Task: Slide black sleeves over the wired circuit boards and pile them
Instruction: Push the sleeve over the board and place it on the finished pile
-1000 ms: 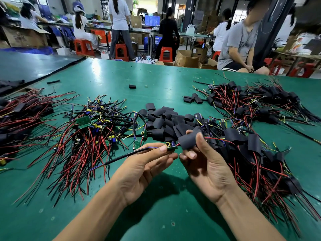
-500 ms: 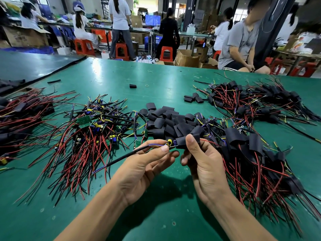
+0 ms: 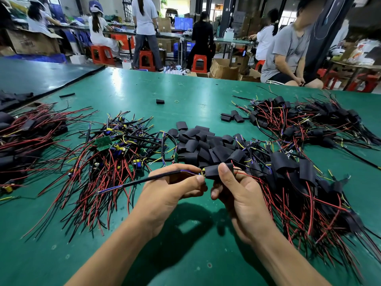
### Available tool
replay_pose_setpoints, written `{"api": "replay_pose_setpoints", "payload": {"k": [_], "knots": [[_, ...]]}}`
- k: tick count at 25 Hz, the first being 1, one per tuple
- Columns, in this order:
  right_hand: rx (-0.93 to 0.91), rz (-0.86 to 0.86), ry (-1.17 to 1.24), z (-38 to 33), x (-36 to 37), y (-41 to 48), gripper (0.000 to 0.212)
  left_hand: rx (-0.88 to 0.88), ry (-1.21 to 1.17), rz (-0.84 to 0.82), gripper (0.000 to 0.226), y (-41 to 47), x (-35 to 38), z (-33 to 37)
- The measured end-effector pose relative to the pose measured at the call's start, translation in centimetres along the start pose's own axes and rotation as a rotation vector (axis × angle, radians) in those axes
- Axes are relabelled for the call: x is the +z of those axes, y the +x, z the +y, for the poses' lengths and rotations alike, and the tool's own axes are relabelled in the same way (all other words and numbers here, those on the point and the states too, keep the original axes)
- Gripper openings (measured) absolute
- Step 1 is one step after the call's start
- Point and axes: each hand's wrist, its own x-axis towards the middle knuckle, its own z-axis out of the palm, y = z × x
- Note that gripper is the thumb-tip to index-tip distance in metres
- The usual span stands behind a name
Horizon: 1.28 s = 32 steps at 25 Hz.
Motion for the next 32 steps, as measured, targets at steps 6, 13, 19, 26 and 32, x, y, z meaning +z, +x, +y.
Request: {"api": "replay_pose_setpoints", "payload": {"k": [6, 13, 19, 26, 32], "knots": [[0.053, -0.04, 0.098, 0.2, 0.4, -0.3, 0.023, -0.012, -0.026, -0.045, 0.031, -0.2, 0.2, 0.1], [0.082, -0.088, 0.117, 0.1, 0.8, -0.8, 0.031, -0.016, -0.012, -0.072, 0.026, -0.4, -0.2, 0.4], [0.005, -0.116, -0.155, 0.6, 0.3, -0.8, 0.024, -0.244, -0.174, -0.023, 0.018, 0.1, -0.3, 0.5], [0.18, -0.258, 0.018, -0.1, 0.4, -0.9, 0.019, -0.42, -0.203, -0.078, 0.026, 0.4, -0.6, 0.6], [0.026, 0.122, 0.485, -2.5, -0.6, 0.2, 0.015, -0.286, -0.015, 0.078, 0.02, 0.9, -1.0, 0.1]]}}
